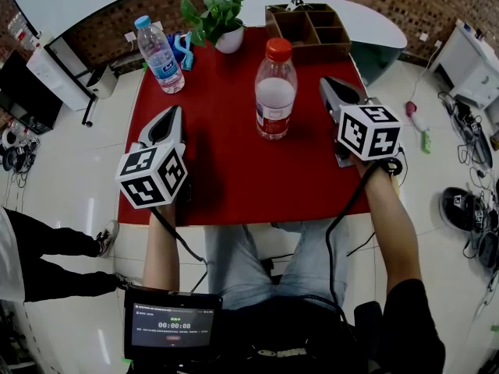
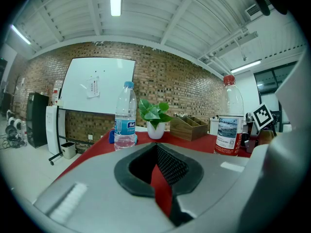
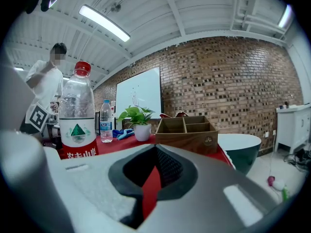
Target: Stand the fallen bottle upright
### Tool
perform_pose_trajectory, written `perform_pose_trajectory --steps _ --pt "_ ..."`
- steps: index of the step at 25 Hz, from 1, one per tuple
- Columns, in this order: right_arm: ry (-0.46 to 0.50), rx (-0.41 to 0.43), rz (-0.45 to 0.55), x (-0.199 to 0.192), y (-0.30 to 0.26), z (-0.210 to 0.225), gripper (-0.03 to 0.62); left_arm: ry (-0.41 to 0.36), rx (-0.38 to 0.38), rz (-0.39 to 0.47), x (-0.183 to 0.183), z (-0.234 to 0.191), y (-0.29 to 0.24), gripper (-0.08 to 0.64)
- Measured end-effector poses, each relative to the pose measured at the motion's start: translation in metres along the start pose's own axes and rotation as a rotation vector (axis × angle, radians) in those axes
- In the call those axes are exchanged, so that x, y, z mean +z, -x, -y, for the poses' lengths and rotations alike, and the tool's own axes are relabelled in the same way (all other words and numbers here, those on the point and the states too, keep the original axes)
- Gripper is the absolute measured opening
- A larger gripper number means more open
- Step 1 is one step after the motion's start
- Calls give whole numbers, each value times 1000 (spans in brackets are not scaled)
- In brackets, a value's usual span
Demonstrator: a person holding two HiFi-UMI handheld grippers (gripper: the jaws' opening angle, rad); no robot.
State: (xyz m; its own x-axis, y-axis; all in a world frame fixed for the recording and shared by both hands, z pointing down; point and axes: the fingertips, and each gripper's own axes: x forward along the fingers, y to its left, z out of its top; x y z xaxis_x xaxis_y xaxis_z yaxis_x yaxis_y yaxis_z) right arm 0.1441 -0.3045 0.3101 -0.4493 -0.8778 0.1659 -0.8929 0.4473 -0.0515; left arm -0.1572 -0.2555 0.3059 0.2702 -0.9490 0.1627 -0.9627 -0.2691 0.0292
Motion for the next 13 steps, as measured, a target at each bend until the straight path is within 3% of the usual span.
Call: perform_pose_trajectory --steps 13 --pt "2 8 0 2 -2 -2 3 1 1 0 1 -1 -1 6"
